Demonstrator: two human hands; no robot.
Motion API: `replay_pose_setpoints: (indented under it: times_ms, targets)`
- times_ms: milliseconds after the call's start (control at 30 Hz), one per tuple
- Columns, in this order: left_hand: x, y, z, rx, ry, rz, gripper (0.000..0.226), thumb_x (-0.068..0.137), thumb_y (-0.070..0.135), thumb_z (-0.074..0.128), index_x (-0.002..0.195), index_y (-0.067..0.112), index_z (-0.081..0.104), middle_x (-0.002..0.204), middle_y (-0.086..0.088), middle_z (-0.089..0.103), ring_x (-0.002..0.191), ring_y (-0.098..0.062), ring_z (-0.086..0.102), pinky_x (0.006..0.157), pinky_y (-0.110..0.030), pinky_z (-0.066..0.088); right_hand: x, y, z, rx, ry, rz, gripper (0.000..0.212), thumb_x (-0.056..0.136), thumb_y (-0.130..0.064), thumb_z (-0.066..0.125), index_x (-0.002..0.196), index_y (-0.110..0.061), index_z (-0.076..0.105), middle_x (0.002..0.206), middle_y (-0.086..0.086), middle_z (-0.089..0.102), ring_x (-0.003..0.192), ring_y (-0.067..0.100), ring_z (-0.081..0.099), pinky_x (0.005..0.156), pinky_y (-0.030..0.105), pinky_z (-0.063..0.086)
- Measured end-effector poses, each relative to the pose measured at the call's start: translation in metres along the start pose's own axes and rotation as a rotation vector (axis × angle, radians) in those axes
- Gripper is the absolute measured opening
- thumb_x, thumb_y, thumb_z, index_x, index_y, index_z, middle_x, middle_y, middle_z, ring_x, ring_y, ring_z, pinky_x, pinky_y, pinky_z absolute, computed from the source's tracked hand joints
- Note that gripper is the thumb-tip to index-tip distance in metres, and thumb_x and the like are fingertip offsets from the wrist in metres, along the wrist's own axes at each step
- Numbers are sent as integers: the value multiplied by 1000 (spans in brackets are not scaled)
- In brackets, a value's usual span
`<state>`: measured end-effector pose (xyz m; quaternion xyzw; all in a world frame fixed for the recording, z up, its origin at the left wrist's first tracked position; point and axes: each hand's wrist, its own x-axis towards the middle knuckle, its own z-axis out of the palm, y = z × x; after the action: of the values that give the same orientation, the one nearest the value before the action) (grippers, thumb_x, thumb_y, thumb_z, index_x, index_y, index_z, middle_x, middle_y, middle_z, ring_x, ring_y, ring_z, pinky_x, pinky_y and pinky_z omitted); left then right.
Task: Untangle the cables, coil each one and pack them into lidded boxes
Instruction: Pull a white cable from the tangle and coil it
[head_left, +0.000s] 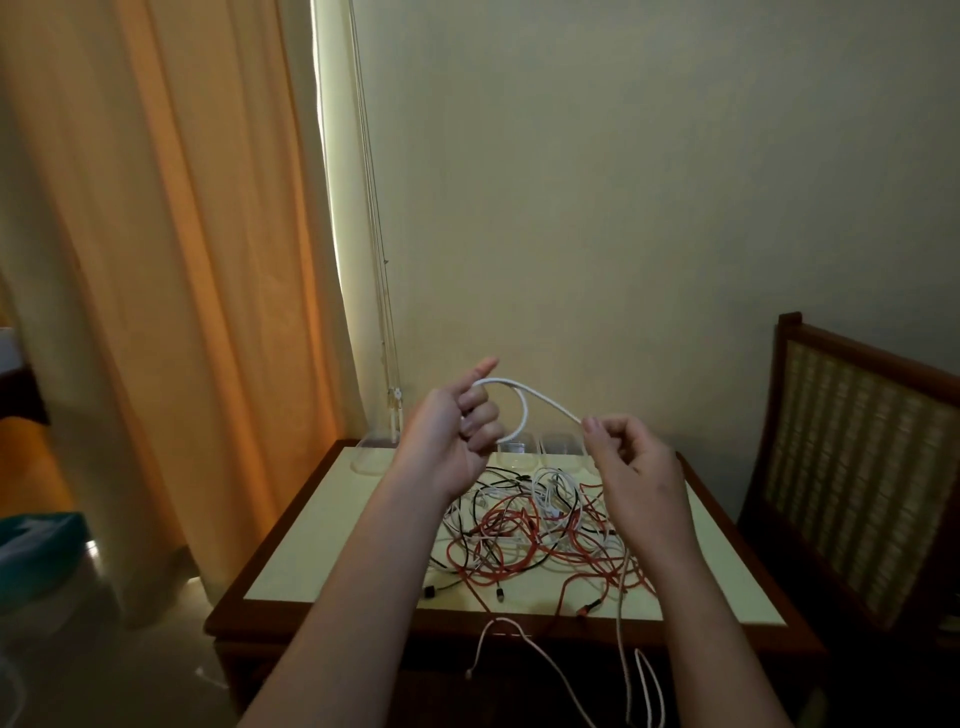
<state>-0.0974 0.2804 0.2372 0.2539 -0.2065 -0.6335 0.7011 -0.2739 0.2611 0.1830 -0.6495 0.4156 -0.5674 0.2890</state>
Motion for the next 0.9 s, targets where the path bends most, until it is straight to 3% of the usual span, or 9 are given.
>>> replay_pose_setpoints:
  times_ms: [100, 333, 433, 567, 667, 767, 900]
  targets:
    - [5, 14, -8, -107, 48, 18, 29, 106, 14, 35, 118, 8, 61, 52, 7, 28, 35, -6, 21, 30, -19, 17, 2, 9, -9, -58, 6, 19, 17, 97, -41, 61, 90, -27, 66, 82, -11, 64, 65, -3, 52, 62, 27, 42]
    - [5, 25, -14, -113, 128, 120, 37, 100, 8, 35, 127, 6, 59, 56, 7, 33, 41, -6, 23, 36, -19, 20, 3, 17, -14, -176, 27, -9, 10, 93, -34, 70, 85, -29, 69, 80, -11, 66, 62, 2, 55, 55, 22, 43]
    - [3, 16, -10, 147, 120, 267, 32, 101, 8, 44, 129, 6, 58, 71, 2, 51, 48, -5, 36, 42, -18, 31, 0, 15, -8, -368, 11, -111, 14, 93, -30, 70, 81, -25, 68, 78, -15, 63, 64, 2, 56, 56, 22, 43]
    - [-8, -3, 2, 777, 47, 487, 25, 104, 12, 46, 125, 11, 61, 90, -4, 71, 62, -6, 60, 58, -21, 46, -6, 7, 5, -440, -69, -276, 15, 95, -29, 67, 82, -22, 69, 70, -16, 59, 65, 1, 56, 59, 28, 44]
    - [-13, -17, 6, 1016, -79, 455, 28, 106, 12, 42, 129, 10, 59, 90, -5, 71, 62, -6, 61, 57, -20, 49, -8, -2, 12, -384, -48, -376, 23, 100, -32, 60, 84, -19, 71, 64, -15, 55, 62, 9, 55, 56, 32, 39]
    - [-15, -24, 3, 1144, -122, 393, 28, 107, 15, 43, 125, 12, 64, 73, 2, 64, 51, -6, 51, 49, -18, 41, -4, -12, 10, -363, 9, -418, 37, 103, -39, 52, 82, -15, 70, 64, -11, 62, 58, 11, 57, 53, 33, 42]
    - [-16, -27, 3, 931, -179, 194, 27, 106, 18, 46, 116, 7, 68, 57, 8, 44, 47, -5, 33, 47, -20, 25, -2, -23, 7, -251, 102, -391, 34, 98, -43, 60, 76, -18, 62, 62, -12, 57, 58, 4, 54, 52, 16, 38]
